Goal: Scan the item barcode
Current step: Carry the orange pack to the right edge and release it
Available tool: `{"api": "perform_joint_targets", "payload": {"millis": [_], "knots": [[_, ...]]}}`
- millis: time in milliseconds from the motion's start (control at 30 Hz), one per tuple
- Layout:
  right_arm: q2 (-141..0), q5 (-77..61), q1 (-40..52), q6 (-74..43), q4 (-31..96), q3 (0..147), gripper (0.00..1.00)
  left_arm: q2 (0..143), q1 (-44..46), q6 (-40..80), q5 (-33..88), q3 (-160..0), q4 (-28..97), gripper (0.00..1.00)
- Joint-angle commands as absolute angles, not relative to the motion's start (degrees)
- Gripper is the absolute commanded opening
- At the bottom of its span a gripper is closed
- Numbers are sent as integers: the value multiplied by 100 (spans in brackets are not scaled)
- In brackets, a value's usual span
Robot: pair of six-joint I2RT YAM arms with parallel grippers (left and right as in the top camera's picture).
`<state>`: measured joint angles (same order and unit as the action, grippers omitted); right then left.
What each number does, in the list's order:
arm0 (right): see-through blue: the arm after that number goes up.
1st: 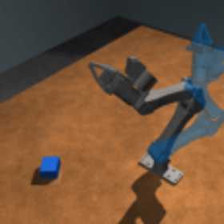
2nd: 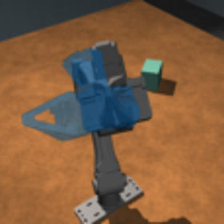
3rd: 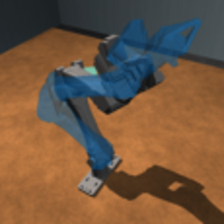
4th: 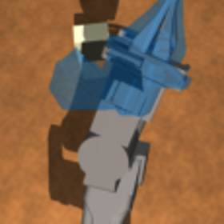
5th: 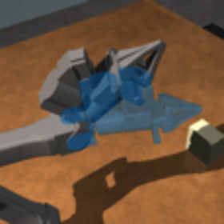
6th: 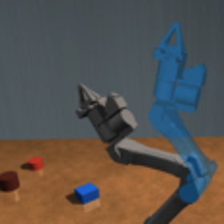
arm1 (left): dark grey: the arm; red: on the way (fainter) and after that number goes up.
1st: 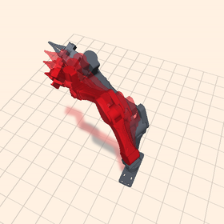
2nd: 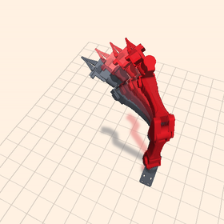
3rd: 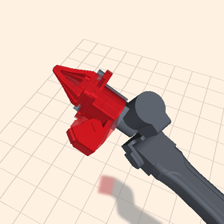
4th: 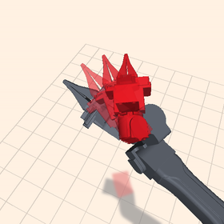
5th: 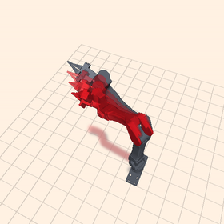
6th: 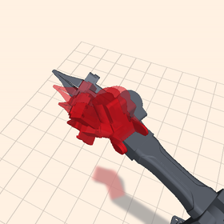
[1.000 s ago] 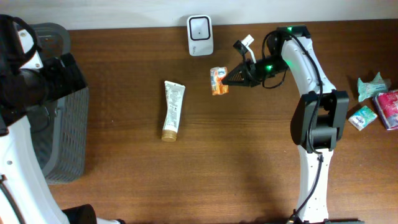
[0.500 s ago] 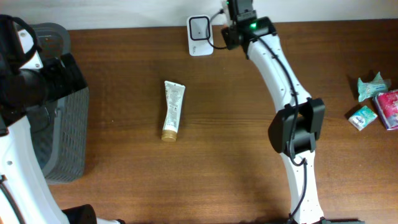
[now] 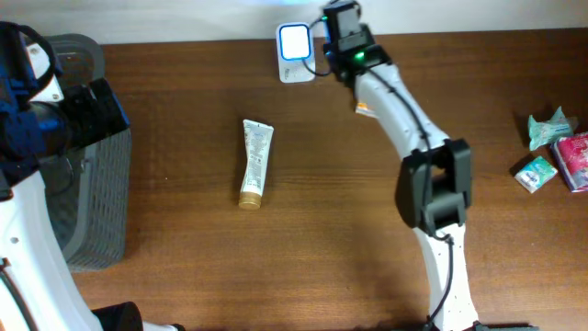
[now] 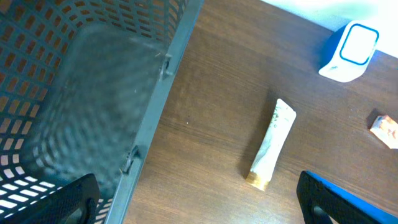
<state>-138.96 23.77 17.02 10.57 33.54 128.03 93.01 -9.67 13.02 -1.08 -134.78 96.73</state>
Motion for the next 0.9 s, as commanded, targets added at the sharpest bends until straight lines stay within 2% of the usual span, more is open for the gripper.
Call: {"api": "perform_joint_targets", "payload": {"millis": [0, 33, 67, 100, 133, 200, 233, 300, 433, 567, 667, 700, 833, 867], "knots": [[-13461, 99, 701, 16, 4991, 12831, 34, 9277, -991, 1229, -132, -13491, 9673, 99], [-13461, -821, 458, 248, 5522, 12831, 34, 9277, -991, 1229, -132, -13491, 9671, 99], [-13463, -1721, 252, 1024, 6051, 12818, 35, 9277, -991, 1229, -132, -13491, 9671, 99], [-13480, -2058, 154, 2178, 6657, 12766, 42, 9277, -991, 1229, -132, -13491, 9671, 99], [-13498, -1905, 187, 2567, 6873, 12763, 47, 9277, -991, 1229, -132, -13491, 9671, 99], [-13504, -1575, 366, 2976, 6895, 12761, 49, 9277, -991, 1229, -132, -13491, 9671, 99], [-13517, -1485, 475, 3120, 6744, 12761, 49, 9277, -991, 1229, -132, -13493, 9671, 99], [-13642, -451, 711, 3131, 6425, 12713, 49, 9277, -991, 1229, -132, -13491, 9671, 99], [-14011, -287, 786, 3129, 6189, 12654, 43, 9277, -991, 1229, -132, -13491, 9671, 99], [-14359, -198, 781, 3129, 6101, 12575, 43, 9277, -991, 1229, -132, -13491, 9671, 99], [-14385, -158, 775, 3127, 6062, 12464, 27, 9277, -991, 1229, -132, -13491, 9671, 99], [-14385, -158, 740, 3015, 6066, 12466, 5, 9277, -991, 1229, -132, -13491, 9671, 99], [-14239, 47, 556, 1120, 6335, 12617, 4, 9277, -991, 1229, -132, -13491, 9671, 99], [-14051, -325, 432, 696, 6663, 12803, 4, 9277, -991, 1229, -132, -13491, 9671, 99]]}}
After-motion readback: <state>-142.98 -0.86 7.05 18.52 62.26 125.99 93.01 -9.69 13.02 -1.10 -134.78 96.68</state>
